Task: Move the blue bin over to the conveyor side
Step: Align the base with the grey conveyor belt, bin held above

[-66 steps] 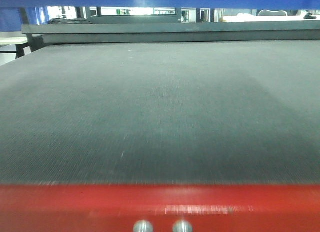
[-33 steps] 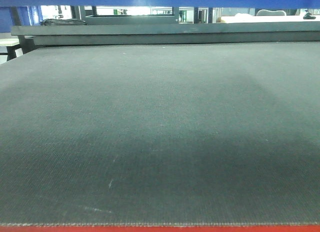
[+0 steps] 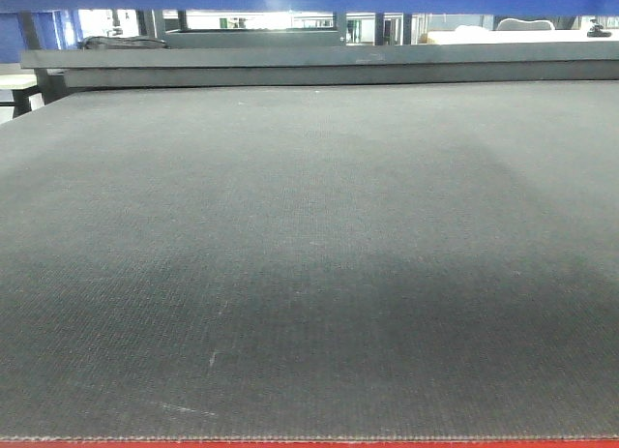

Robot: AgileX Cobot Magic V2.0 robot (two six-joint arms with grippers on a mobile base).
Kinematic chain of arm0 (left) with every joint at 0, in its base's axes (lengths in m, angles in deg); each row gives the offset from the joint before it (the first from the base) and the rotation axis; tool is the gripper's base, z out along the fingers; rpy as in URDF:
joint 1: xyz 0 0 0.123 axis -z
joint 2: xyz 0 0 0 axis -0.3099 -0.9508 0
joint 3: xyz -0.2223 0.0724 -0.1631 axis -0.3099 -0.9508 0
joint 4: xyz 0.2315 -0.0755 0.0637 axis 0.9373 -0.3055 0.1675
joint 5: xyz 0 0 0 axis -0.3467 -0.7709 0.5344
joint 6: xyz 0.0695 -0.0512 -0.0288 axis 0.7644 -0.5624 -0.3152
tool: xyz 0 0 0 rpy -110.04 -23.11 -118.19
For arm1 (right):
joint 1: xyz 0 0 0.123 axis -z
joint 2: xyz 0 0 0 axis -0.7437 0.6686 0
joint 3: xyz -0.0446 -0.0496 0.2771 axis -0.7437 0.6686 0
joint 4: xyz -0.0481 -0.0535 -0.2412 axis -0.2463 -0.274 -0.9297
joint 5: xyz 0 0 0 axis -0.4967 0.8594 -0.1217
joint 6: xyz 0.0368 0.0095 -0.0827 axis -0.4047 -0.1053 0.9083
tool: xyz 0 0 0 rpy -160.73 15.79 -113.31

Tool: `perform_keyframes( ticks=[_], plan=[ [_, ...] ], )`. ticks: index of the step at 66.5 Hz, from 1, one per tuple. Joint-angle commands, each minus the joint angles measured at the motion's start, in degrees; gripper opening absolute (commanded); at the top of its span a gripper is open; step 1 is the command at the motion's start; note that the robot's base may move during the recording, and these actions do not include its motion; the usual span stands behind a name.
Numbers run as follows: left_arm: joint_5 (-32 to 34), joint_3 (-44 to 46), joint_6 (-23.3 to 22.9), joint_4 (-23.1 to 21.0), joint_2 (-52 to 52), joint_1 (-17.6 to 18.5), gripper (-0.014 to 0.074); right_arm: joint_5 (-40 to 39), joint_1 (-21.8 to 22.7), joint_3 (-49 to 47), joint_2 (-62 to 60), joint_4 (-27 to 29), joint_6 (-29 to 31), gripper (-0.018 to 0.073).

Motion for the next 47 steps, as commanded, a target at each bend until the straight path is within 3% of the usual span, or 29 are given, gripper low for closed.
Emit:
perform_keyframes(
  ticks=[1,47],
  plan=[
    [5.42,1.02,1.05,3.30,1.00,-0.06,-0.0013,-5.18,0.07,-0.95,-1.28,-4.11,1.50,-0.0069],
    [7.12,1.02,1.05,3.30,1.00,-0.06,-0.0013,-5.18,0.07,-0.95,-1.28,-4.11,1.50,-0.0069]
  ],
)
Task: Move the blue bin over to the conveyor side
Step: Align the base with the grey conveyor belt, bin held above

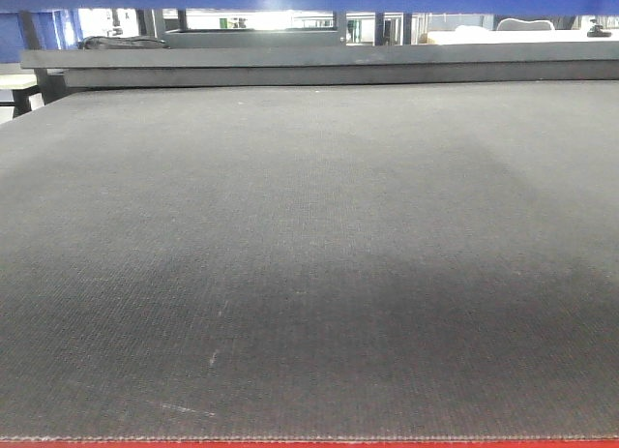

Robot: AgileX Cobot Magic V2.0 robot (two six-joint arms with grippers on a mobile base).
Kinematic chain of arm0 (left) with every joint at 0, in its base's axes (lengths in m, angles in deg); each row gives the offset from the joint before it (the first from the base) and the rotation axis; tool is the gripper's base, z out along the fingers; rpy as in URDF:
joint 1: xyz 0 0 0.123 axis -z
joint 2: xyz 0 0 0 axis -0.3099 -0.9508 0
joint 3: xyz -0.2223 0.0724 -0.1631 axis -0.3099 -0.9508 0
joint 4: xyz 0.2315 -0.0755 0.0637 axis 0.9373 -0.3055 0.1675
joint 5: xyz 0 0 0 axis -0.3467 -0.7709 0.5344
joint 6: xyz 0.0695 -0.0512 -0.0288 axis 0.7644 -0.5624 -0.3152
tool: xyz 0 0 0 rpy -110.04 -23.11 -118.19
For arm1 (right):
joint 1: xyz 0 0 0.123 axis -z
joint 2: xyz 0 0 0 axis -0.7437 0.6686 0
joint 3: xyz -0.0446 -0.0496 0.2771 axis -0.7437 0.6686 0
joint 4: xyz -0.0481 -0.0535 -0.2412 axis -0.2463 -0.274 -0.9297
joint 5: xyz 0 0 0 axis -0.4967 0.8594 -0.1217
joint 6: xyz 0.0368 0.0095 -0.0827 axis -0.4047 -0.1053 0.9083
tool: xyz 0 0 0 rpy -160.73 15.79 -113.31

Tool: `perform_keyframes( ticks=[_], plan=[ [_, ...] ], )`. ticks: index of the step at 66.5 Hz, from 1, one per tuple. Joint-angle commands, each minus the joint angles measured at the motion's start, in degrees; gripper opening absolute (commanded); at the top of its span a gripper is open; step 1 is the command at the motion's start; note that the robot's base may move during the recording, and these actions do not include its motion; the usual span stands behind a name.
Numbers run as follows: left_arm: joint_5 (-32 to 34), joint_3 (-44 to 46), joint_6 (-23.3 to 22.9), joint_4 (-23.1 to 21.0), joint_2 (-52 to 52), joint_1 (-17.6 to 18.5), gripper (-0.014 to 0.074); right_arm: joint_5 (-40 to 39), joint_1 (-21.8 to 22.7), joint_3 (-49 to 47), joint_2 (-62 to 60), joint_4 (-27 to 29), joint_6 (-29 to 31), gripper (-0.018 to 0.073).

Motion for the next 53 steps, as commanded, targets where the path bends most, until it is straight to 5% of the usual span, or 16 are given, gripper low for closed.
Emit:
perform_keyframes(
  ticks=[1,21,53],
  plan=[
    [6.88,1.02,1.05,3.30,1.00,-0.06,-0.0013,-5.18,0.07,-0.95,-1.28,-4.11,1.50,-0.0069],
    [8.40,1.13,1.05,-0.17,-0.43,-0.06,-0.0013,-8.40,0.07,-1.46,-0.90,-4.11,1.50,-0.0069],
    [15.86,1.13,1.05,-2.25,-20.44,-0.06,-0.0013,-14.91,3.63,-1.59,17.95,-3.83,1.45,-0.0069]
  ],
)
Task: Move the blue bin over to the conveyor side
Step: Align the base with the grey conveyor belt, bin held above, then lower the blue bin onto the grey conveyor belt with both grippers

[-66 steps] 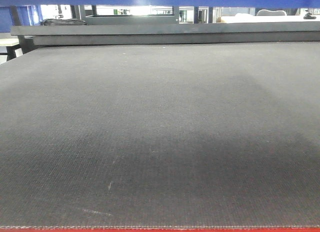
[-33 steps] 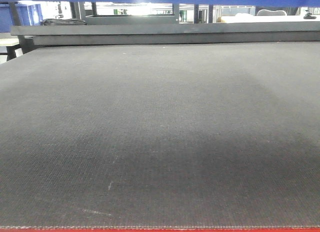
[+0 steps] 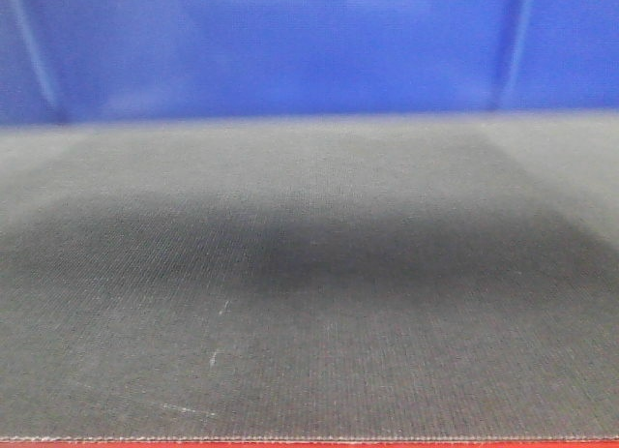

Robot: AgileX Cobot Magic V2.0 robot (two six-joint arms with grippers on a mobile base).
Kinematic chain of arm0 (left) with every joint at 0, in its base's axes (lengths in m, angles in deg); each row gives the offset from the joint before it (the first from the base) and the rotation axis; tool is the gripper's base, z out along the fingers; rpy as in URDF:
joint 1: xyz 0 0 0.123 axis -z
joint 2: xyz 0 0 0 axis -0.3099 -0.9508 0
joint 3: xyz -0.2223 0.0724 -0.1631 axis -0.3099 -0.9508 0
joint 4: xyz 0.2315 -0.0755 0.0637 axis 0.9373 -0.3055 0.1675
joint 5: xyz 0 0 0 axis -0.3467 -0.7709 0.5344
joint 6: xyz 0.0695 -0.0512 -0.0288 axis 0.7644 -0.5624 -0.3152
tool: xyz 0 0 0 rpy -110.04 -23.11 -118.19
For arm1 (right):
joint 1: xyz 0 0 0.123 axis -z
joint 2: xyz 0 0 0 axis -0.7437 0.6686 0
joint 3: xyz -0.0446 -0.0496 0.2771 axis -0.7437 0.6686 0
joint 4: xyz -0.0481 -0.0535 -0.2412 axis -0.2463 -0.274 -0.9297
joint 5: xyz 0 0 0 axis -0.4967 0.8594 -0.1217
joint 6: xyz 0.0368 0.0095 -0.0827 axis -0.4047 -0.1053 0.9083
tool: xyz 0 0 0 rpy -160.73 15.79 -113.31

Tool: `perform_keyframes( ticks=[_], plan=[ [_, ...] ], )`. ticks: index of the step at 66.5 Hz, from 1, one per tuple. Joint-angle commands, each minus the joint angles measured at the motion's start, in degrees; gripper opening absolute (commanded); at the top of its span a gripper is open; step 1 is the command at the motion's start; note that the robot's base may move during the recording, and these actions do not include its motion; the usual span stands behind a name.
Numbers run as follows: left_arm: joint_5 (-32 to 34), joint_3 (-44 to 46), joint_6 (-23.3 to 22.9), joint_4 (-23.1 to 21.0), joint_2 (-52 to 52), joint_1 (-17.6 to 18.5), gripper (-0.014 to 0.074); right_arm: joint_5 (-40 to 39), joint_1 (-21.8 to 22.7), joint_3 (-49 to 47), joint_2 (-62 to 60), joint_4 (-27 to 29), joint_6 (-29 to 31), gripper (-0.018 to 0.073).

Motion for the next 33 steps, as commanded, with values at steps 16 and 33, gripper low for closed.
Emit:
perform_keyframes(
  ticks=[16,33],
  plan=[
    [8.75,1.13,0.48,-2.78,-11.10,0.39,-0.0013,-9.94,1.25,-1.27,12.89,0.86,1.02,-0.0069],
    [9.23,1.13,0.48,-2.78,-13.40,0.39,0.0157,-10.46,1.25,-1.27,16.45,0.86,1.02,0.0013]
  ],
)
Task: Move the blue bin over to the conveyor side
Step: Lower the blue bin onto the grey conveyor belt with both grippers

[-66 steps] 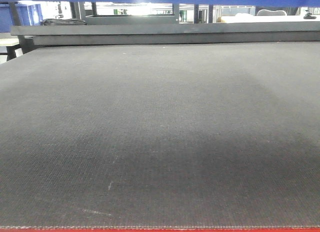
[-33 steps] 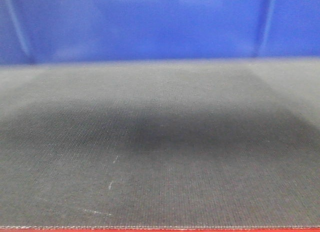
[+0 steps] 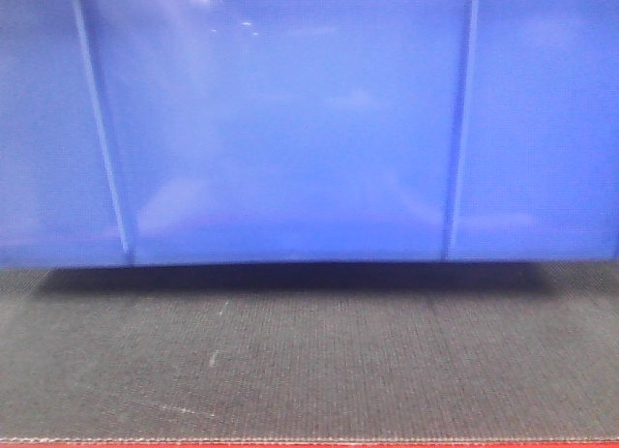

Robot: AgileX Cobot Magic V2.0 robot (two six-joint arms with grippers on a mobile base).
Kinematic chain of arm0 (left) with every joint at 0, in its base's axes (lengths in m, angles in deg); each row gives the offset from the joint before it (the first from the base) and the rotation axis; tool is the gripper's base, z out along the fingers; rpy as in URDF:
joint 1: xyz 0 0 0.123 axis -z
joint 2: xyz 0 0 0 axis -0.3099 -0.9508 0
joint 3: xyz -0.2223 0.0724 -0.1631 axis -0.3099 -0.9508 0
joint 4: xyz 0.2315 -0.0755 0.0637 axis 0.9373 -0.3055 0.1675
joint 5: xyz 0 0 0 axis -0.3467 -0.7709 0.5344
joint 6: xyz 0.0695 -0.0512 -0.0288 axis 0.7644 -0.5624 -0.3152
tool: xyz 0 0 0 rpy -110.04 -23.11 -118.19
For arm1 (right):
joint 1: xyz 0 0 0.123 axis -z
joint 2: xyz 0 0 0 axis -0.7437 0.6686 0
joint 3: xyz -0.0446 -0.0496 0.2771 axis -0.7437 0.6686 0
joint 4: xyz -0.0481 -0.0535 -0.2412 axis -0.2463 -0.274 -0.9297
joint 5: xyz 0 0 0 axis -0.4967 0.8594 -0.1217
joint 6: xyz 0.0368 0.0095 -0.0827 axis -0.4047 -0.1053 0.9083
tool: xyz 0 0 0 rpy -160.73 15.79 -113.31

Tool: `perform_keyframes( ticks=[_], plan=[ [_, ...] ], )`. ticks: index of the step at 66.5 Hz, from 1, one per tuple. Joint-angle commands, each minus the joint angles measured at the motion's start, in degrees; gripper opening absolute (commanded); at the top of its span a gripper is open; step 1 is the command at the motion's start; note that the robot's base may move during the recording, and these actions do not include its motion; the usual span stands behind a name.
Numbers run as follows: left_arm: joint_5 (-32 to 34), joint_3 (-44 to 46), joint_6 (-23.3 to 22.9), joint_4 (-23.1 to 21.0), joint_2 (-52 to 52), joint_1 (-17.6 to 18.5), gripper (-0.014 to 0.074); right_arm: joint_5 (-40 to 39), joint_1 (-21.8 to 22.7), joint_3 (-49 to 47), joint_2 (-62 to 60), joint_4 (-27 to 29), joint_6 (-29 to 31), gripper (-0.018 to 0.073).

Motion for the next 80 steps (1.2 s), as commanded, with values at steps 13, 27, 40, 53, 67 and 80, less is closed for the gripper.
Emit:
perform_keyframes(
  ticks=[13,27,40,53,67,80],
  plan=[
    [5.19,1.24,0.48,-4.90,1.37,0.99,0.0558,-6.04,-0.88,-1.27,-1.18,1.31,0.97,0.0506],
    [4.39,1.24,0.48,-4.90,4.61,0.99,0.0599,-5.71,-0.88,-1.47,-4.11,1.31,0.97,0.0568],
    [4.08,1.13,0.48,-3.59,12.93,0.99,0.0596,-3.65,-0.88,-1.63,-11.57,1.31,0.97,0.0483],
    [4.92,-3.84,0.48,0.94,23.92,0.99,0.0428,-2.87,-0.88,1.99,-22.44,1.31,1.78,0.0060],
    [12.78,-21.13,0.48,1.75,38.23,0.99,0.0062,-7.27,-0.88,16.51,-35.34,1.31,1.78,-0.0089],
    [22.20,-39.52,0.48,1.75,52.54,0.99,-0.0006,-15.66,-0.88,34.19,-48.78,1.31,1.78,-0.0089]
  ],
)
